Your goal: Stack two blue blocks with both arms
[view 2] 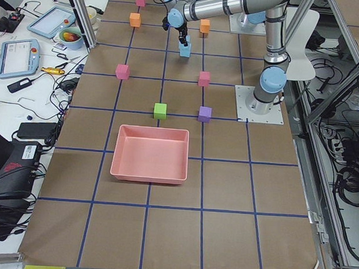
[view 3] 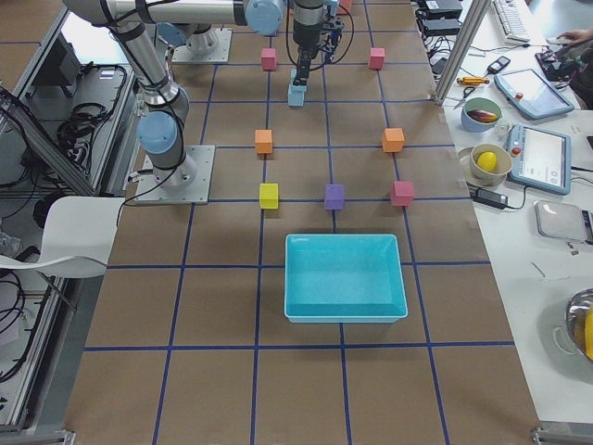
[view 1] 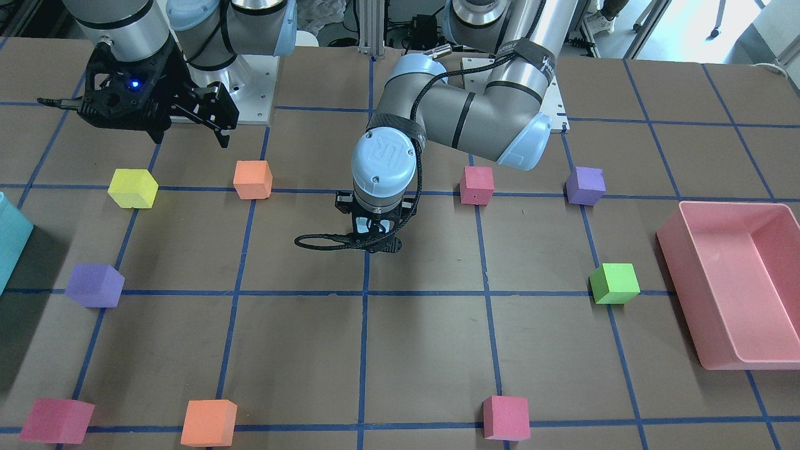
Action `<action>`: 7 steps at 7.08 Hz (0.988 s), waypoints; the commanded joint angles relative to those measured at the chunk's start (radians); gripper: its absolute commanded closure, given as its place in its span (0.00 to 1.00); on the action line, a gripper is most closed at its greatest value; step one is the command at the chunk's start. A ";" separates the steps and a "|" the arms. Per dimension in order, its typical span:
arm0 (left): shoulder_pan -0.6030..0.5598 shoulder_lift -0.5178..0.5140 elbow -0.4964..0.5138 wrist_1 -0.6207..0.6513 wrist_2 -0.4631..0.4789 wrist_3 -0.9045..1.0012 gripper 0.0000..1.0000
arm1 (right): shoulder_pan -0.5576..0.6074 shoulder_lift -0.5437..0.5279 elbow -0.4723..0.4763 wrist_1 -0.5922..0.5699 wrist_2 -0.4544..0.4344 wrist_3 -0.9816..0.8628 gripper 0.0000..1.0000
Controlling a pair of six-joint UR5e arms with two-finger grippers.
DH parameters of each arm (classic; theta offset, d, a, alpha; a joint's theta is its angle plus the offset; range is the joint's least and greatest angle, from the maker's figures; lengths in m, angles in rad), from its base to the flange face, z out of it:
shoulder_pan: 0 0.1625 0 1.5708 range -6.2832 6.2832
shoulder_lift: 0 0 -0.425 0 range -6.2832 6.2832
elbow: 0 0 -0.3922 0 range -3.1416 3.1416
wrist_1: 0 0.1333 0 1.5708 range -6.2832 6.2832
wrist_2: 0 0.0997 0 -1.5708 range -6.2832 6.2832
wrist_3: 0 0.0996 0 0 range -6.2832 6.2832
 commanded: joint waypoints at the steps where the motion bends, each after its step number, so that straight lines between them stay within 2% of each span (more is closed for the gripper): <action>1: -0.001 -0.001 -0.003 0.006 -0.001 -0.001 0.47 | -0.001 0.000 0.003 0.000 0.000 0.000 0.00; 2: 0.001 -0.001 -0.003 0.011 0.000 0.001 0.07 | -0.003 0.001 0.003 0.000 -0.002 0.000 0.00; 3: 0.001 -0.002 -0.005 0.014 -0.001 0.001 0.00 | 0.000 0.000 0.001 0.000 0.000 0.000 0.00; 5: 0.001 0.003 -0.006 0.016 -0.003 0.001 0.00 | 0.002 0.003 -0.002 0.000 0.001 0.009 0.00; 7: 0.017 0.053 0.024 0.023 -0.036 0.005 0.00 | 0.002 0.004 0.004 0.000 -0.032 0.012 0.00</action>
